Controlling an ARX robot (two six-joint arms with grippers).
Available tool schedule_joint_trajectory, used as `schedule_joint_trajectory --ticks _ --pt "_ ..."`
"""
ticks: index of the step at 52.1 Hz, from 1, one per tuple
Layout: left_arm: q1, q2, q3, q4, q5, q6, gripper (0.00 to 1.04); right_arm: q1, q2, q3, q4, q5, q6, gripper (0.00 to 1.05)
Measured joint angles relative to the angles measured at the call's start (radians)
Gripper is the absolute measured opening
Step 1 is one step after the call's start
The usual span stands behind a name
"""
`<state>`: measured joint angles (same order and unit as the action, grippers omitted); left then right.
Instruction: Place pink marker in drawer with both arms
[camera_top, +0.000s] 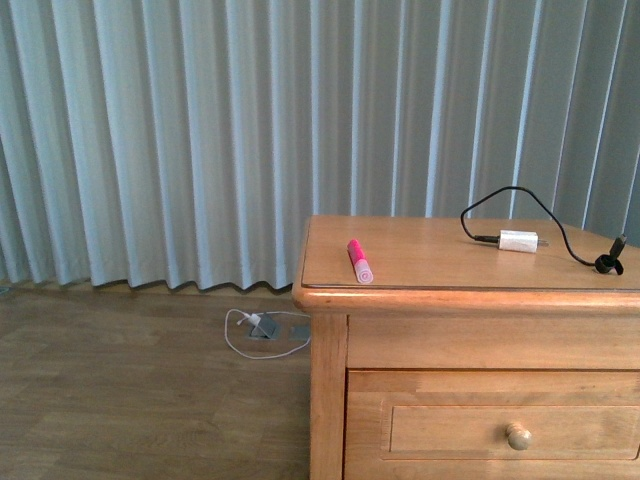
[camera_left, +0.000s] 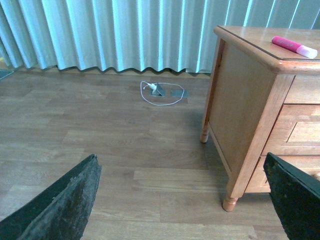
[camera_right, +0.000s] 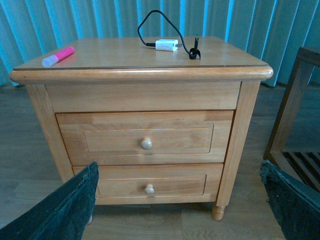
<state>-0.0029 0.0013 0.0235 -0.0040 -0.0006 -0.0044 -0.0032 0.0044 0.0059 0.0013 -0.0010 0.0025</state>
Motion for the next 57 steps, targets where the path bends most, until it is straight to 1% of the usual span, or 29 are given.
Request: schedule_joint_trajectory --ticks 45,46,47,48,49,50,52,54,57 --pt "0.000 0.000 0.000 0.000 0.000 0.000 0.99 0.000 0.000 0.000 0.000 0.000 0.000 0.96" --pt "0.000 0.000 0.000 0.000 0.000 0.000 0.99 -0.001 0.003 0.001 -0.005 -0.009 -0.002 0.96" --pt "0.000 0.000 0.000 0.000 0.000 0.000 0.99 -0.008 0.014 0.011 -0.036 -0.040 -0.004 0.96" --pt "0.000 0.000 0.000 0.000 0.000 0.000 0.99 -0.013 0.047 0.038 -0.108 -0.096 -0.005 0.96" --pt "0.000 0.000 0.000 0.000 0.000 0.000 0.99 -0.011 0.076 0.055 -0.148 -0.118 -0.005 0.96" --pt "0.000 0.000 0.000 0.000 0.001 0.000 0.99 0.005 0.124 0.072 -0.182 -0.129 -0.002 0.96" --pt "0.000 0.000 0.000 0.000 0.000 0.000 0.99 0.063 0.212 0.083 -0.166 -0.096 0.002 0.96" --pt "0.000 0.000 0.000 0.000 0.000 0.000 0.99 0.131 0.312 0.091 -0.090 -0.047 0.007 0.96" --pt "0.000 0.000 0.000 0.000 0.000 0.000 0.99 0.192 0.438 0.106 0.031 -0.013 0.013 0.96"
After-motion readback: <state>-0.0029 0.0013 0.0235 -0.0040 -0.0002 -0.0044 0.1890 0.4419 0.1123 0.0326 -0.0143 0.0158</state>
